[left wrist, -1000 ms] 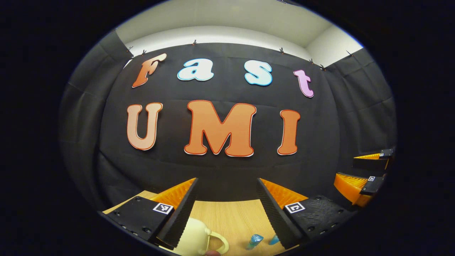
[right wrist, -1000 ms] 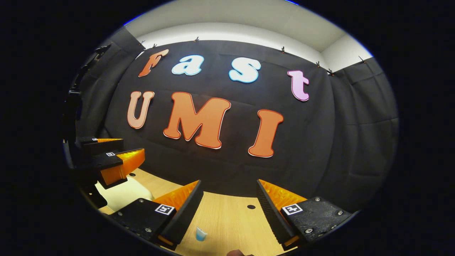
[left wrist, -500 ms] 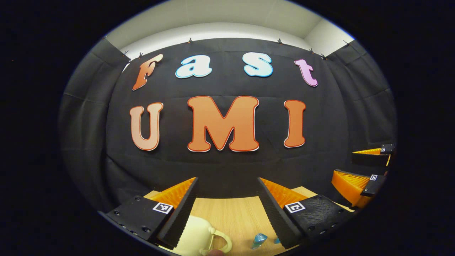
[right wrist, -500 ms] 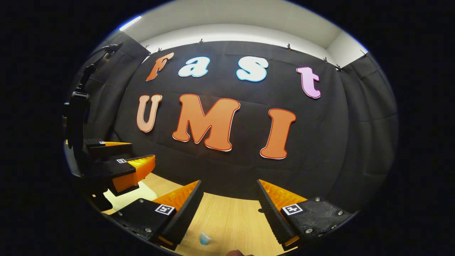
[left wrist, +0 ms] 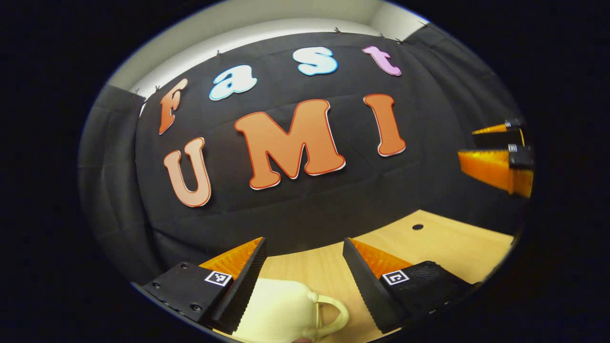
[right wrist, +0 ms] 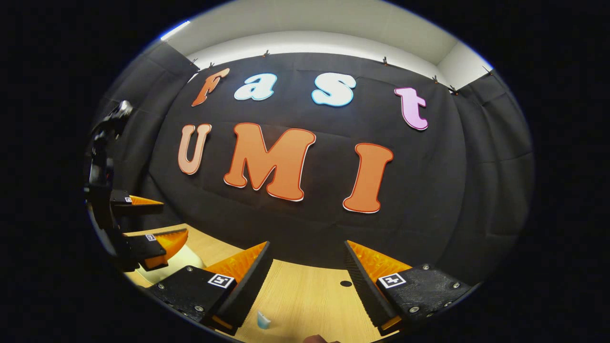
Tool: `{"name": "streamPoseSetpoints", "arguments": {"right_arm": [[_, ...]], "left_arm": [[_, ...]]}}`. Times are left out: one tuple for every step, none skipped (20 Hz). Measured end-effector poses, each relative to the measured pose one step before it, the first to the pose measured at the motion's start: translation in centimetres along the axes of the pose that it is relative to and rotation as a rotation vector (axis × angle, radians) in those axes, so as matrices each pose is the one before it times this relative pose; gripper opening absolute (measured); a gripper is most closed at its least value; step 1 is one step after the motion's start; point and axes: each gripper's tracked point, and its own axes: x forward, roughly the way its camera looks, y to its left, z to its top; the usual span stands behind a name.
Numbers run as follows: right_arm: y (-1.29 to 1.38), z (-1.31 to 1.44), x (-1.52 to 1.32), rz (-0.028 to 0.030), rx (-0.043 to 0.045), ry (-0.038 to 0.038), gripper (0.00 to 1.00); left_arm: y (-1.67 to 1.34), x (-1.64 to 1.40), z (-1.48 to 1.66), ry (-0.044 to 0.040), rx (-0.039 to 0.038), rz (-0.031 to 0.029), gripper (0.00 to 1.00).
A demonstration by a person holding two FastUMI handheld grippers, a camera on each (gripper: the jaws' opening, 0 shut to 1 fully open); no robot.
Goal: First open the suitcase, pack the skin care products into it, and then close the suitcase.
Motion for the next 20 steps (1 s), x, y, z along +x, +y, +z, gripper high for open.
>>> {"name": "streamPoseSetpoints", "arguments": {"right_arm": [[-0.389, -0.11, 0.041, -0.00746, 0.00016, 0.00212, 0.94], [-0.346, -0.165, 0.075, -0.0056, -0.00022, 0.00191, 0.94], [-0.373, -0.164, -0.022, -0.0082, -0.00265, 0.00258, 0.94], [-0.277, -0.145, -0.049, -0.00456, -0.00281, 0.00404, 0.94], [-0.331, -0.14, -0.046, -0.00784, -0.00384, 0.00219, 0.94], [-0.27, -0.132, -0.05, -0.00523, -0.00241, 0.00439, 0.94], [-0.259, -0.241, -0.07, -0.00426, 0.00051, 0.00489, 0.94], [-0.294, -0.031, -0.11, -0.00489, 0.0025, 0.00374, 0.94], [-0.223, -0.072, -0.14, -0.00326, 0.00348, 0.00212, 0.94], [-0.262, -0.111, -0.116, -0.00712, -0.00101, 0.00328, 0.94], [-0.296, -0.117, -0.113, -0.00486, -0.00224, 0.00277, 0.94], [-0.296, -0.051, -0.091, -0.00657, -0.00321, 0.00084, 0.94], [-0.256, -0.161, -0.089, -0.00436, -0.00306, 0.00311, 0.94], [-0.241, -0.052, -0.114, -0.00234, -0.00082, 0.00199, 0.94], [-0.26, -0.03, -0.099, -0.00635, -0.00052, 0.00173, 0.94], [-0.177, -0.124, -0.086, -0.00153, 0.00187, 0.00288, 0.94], [-0.201, -0.102, -0.099, -0.00494, 0.00107, 0.00189, 0.94], [-0.219, -0.07, 0.001, -0.00245, -0.00016, 0.00229, 0.94], [-0.2, -0.141, -0.121, -0.00238, -0.00019, 0.00032, 0.94], [-0.203, -0.08, -0.009, -0.00422, -0.00253, 0.00054, 0.94]], "left_arm": [[-0.457, -0.068, -0.635, 0.00695, 0.03229, -0.01003, 0.98], [-0.397, 0.094, -0.837, 0.00929, 0.0296, -0.00846, 0.98], [-0.416, 0.206, -0.747, 0.00941, 0.02592, -0.00999, 0.98], [-0.214, 0.279, -0.915, 0.01308, 0.03029, -0.00763, 0.99], [-0.362, 0.316, -0.716, 0.00916, 0.03182, -0.01167, 0.99], [-0.525, 0.259, -1.058, 0.01681, 0.03822, -0.01318, 0.98], [-0.456, 0.206, -0.904, 0.0174, 0.03809, -0.01262, 0.98], [-0.426, 0.223, -0.898, 0.00812, 0.03073, -0.01281, 0.98], [-0.386, 0.34, -0.79, 0.01681, 0.03218, -0.01368, 0.98], [-0.163, 0.399, -0.85, 0.0112, 0.03291, -0.01213, 0.98], [-0.19, 0.46, -0.797, 0.01861, 0.02763, -0.01174, 0.97], [-0.35, 0.228, -0.823, 0.01469, 0.02628, -0.0104, 0.97], [-0.358, 0.304, -0.65, 0.01511, 0.02495, -0.009, 0.97], [-0.55, 0.29, -0.752, 0.01498, 0.02525, -0.01338, 0.97], [-0.414, 0.309, -0.54, 0.01175, 0.02921, -0.00885, 0.97], [-0.529, 0.297, -0.588, 0.01409, 0.02977, -0.01259, 0.97], [-0.357, 0.265, -0.437, 0.01183, 0.03017, -0.01086, 0.97], [-0.542, 0.318, -0.584, 0.01116, 0.02664, -0.01248, 0.97], [-0.767, 0.132, -0.518, 0.01505, 0.02047, -0.02032, 0.97], [-0.821, -0.086, -0.726, 0.01088, 0.0191, -0.01292, 0.93]]}}
